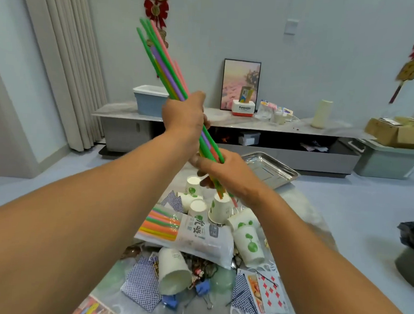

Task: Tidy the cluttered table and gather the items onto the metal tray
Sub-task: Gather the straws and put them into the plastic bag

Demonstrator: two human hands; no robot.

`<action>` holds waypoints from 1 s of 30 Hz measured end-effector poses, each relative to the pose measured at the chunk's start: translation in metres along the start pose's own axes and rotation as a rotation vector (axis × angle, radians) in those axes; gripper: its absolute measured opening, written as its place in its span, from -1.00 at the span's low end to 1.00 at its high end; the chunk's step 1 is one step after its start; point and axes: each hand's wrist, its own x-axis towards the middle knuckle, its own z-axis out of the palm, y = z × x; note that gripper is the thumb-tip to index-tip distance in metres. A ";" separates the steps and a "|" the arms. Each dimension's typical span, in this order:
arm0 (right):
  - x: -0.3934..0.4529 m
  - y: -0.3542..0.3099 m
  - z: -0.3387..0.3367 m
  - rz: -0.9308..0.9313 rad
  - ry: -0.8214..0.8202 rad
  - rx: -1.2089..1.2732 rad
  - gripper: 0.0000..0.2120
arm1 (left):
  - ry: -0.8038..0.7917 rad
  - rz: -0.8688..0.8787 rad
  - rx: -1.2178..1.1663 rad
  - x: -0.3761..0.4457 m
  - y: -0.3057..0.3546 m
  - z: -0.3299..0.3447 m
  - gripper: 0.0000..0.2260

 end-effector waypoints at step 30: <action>-0.085 0.037 0.043 0.541 0.555 1.323 -0.56 | -0.341 0.112 -0.013 -0.111 -0.056 -0.034 -0.67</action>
